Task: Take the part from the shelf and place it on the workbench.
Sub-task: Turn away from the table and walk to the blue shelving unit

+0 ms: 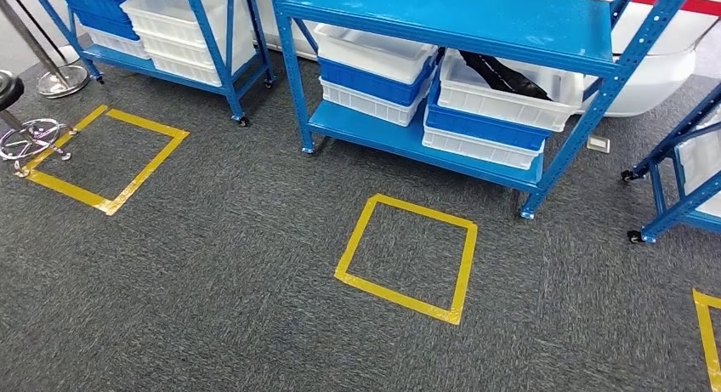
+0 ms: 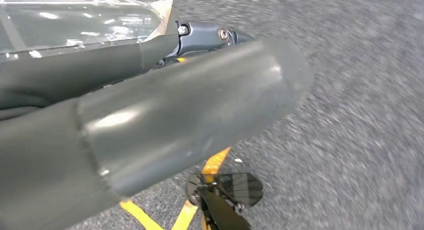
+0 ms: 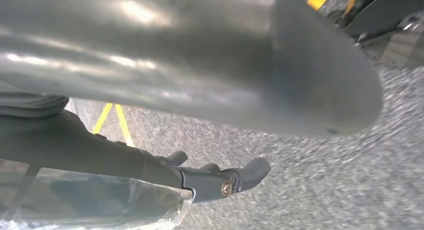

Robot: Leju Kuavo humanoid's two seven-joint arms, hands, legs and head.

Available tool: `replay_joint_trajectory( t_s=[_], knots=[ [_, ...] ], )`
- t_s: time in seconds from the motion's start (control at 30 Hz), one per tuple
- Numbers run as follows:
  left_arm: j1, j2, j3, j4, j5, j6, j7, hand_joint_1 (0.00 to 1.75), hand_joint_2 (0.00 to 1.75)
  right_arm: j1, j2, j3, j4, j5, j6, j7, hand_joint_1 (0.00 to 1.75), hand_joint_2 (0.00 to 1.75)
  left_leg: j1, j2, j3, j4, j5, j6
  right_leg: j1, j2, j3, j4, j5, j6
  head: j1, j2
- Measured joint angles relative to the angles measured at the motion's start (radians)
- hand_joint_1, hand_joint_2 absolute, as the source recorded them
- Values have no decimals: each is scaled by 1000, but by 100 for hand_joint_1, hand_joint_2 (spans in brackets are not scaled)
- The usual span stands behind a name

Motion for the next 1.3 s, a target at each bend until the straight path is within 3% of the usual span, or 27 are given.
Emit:
replay_joint_trajectory(
  t_s=[0.07,0.1,0.13,0.17,0.27,0.33,0.4,0.47,0.53,0.6,0.63,0.67,0.73,0.77,0.83,0.9,0.97,1.07,1.17,1.3],
  knots=[
    [4,0,1,0,2,-1,-8,0,0,0,1,0,0,4,0,1,0,0,-1,-50,-65,133,-69,2,8,26,-2,1,1,-10,-1,0],
    [6,-1,2,0,3,-2,-12,0,0,1,2,0,0,6,0,1,0,0,-2,-59,-96,186,-85,4,12,42,-2,1,1,-11,-2,0],
    [8,-1,3,0,5,-3,-17,0,0,2,2,0,0,8,0,1,0,0,-3,-64,-116,213,-81,8,17,58,-1,2,1,-12,-2,0],
    [8,-1,3,0,7,-4,-20,0,0,3,2,0,0,9,0,1,0,0,-4,-67,-114,193,-54,14,21,74,1,2,0,-13,-2,0],
    [8,0,5,1,10,-8,-26,0,0,3,3,0,0,12,0,1,0,0,-8,-108,-43,7,59,36,28,115,6,2,-1,-12,-1,0],
    [6,1,6,1,11,-9,-30,0,0,3,4,0,0,12,0,1,0,0,-15,-123,-21,-49,78,44,31,134,2,2,-1,-6,-1,0],
    [3,-1,7,0,11,-10,-36,0,0,6,3,0,0,12,0,2,0,0,-20,-104,-19,-57,82,51,31,145,-7,1,0,5,-1,0],
    [2,-3,7,0,11,-11,-44,0,0,7,1,0,0,12,0,3,0,0,-19,-85,-10,-76,91,64,32,111,-23,26,-15,12,1,0],
    [3,-3,7,0,9,-15,-48,0,0,4,-1,0,0,15,0,2,0,0,-18,-66,-5,-88,97,73,29,58,-70,123,-68,11,5,0],
    [5,-3,8,0,3,-22,-50,0,0,3,-2,0,0,18,-1,1,0,0,-18,-48,-7,-88,97,74,21,40,-134,253,-124,16,6,0],
    [5,-4,8,1,1,-25,-51,0,0,4,-2,0,0,18,-1,2,0,0,-18,-41,-7,-88,96,73,16,38,-149,285,-133,24,6,0],
    [5,-4,8,1,-1,-27,-51,0,0,5,-4,0,0,18,-1,2,0,0,-17,-36,-7,-87,96,71,11,36,-141,275,-124,37,6,0],
    [5,-7,8,1,-2,-28,-52,0,0,7,-6,0,0,18,-1,4,0,0,-12,-31,-4,-85,93,62,0,27,-68,145,-73,62,6,0],
    [4,-7,8,1,-2,-28,-52,0,0,6,-7,0,0,18,-1,3,0,0,-12,-29,-2,-83,90,54,-2,19,-30,73,-47,68,7,0],
    [4,-5,8,1,-2,-29,-53,0,0,4,-6,0,0,18,-1,3,0,0,-15,-27,3,-79,81,43,-4,10,11,-2,-20,58,7,0],
    [3,-3,8,0,-4,-29,-53,0,0,4,-5,0,0,19,-1,4,0,0,-16,-27,4,-77,80,56,-3,11,17,-8,-13,42,5,0],
    [3,-2,8,1,-5,-31,-52,0,0,4,-6,0,0,21,-1,5,0,0,-14,-27,4,-78,86,75,1,12,19,-8,-11,37,4,0],
    [3,-2,8,1,-3,-36,-46,0,0,4,-5,0,0,28,-2,7,0,0,-10,-28,6,-84,89,74,6,13,18,-8,-11,34,4,0],
    [3,-2,9,0,1,-41,-42,0,0,4,-6,0,0,32,-1,7,0,0,-7,-27,8,-90,92,61,10,13,16,-7,-12,25,4,0],
    [3,-2,10,0,8,-39,-41,0,0,4,-5,1,0,40,2,7,0,0,-3,-27,7,-93,92,24,9,12,14,-9,-10,21,5,0]
  ],
)
